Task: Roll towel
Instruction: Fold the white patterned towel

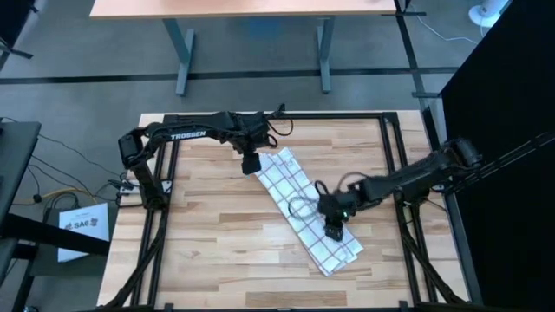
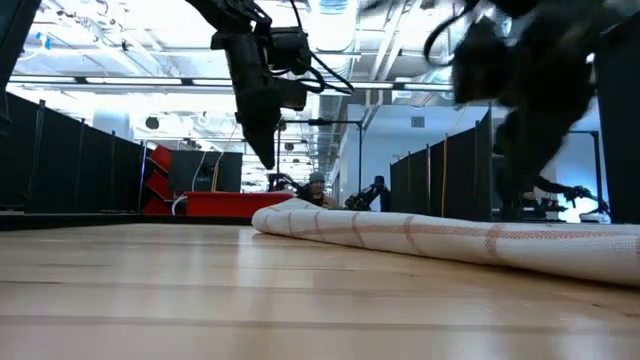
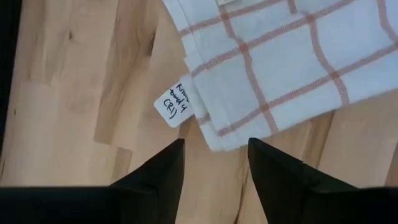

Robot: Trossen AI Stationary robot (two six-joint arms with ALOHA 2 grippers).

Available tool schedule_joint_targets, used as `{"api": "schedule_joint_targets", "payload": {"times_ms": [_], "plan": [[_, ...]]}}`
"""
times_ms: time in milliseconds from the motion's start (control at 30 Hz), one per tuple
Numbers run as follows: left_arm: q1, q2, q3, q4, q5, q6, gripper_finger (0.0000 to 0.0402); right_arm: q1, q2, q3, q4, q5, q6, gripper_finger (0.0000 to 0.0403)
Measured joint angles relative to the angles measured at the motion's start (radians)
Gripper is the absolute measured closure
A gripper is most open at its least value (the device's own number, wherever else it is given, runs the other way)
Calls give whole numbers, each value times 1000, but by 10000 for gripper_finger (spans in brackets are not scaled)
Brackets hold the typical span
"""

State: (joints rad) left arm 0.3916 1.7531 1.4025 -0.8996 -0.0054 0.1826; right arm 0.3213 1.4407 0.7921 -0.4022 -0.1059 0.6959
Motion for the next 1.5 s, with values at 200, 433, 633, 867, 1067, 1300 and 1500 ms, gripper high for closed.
{"api": "schedule_joint_targets", "payload": {"times_ms": [200,433,633,867,1067,1300,1500], "plan": [[-4,0,0,95,0,-1,242,180,21,0,54,59,234,250],[2,1,-1,228,-2,11,242,195,87,3,102,139,284,250],[5,26,-1,347,6,3,242,197,147,3,207,136,282,250],[21,179,17,441,105,-79,243,205,169,5,243,134,308,250],[18,284,103,372,109,-59,250,216,169,5,285,133,328,250],[22,399,195,250,135,-35,263,220,169,18,277,132,319,250],[32,410,204,274,135,-38,264,241,179,19,284,133,329,250]]}}
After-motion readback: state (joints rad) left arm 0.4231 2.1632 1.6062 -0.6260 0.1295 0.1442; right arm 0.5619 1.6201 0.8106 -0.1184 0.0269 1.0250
